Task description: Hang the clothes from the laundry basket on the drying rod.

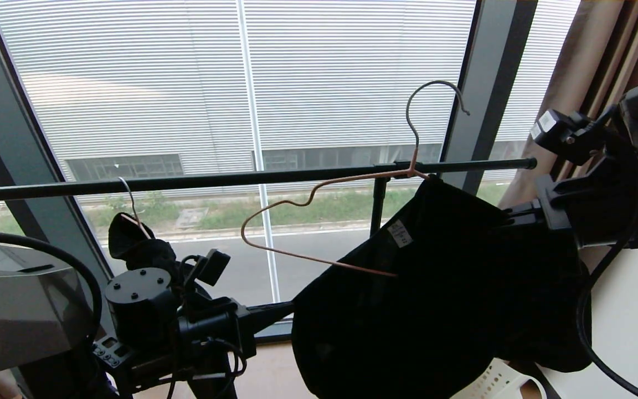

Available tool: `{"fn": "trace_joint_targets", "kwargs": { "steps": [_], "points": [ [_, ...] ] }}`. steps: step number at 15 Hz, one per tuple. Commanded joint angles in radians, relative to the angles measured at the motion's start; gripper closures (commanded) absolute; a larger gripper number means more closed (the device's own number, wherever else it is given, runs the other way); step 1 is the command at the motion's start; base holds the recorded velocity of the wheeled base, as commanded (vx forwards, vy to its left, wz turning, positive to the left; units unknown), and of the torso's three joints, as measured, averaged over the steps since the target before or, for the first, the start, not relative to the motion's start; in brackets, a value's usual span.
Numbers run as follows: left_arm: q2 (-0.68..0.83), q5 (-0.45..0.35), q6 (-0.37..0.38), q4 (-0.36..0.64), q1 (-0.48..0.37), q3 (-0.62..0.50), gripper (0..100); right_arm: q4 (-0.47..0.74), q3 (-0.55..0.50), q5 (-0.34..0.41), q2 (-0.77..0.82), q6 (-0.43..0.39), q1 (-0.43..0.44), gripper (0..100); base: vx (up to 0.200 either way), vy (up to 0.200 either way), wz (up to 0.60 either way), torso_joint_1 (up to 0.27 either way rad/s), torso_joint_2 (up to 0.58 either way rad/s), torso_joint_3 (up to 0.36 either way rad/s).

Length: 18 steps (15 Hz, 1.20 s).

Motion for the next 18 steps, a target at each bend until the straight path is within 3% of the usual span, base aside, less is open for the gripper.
{"fn": "trace_joint_targets", "kwargs": {
  "steps": [1, 13, 16, 18],
  "points": [
    [-0.02, -0.001, -0.001, -0.001, 0.025, 0.001, 100, -0.027, 0.044, -0.001, -0.01, -0.005, -0.01, 100, 0.0, 0.0, 0.0, 0.0, 0.0, 0.0],
    [-0.032, -0.007, -0.004, -0.001, 0.118, -0.023, 100, -0.05, 0.074, -0.004, -0.018, -0.08, -0.062, 100, 0.0, 0.0, 0.0, 0.0, 0.0, 0.0],
    [-0.034, -0.007, -0.004, -0.001, 0.126, -0.029, 100, -0.052, 0.085, -0.048, -0.024, -0.096, -0.068, 100, 0.0, 0.0, 0.0, 0.0, 0.0, 0.0],
    [-0.035, -0.007, -0.004, -0.001, 0.135, -0.036, 100, -0.133, 0.122, -0.087, -0.028, -0.099, -0.07, 100, 0.0, 0.0, 0.0, 0.0, 0.0, 0.0]
  ]
}}
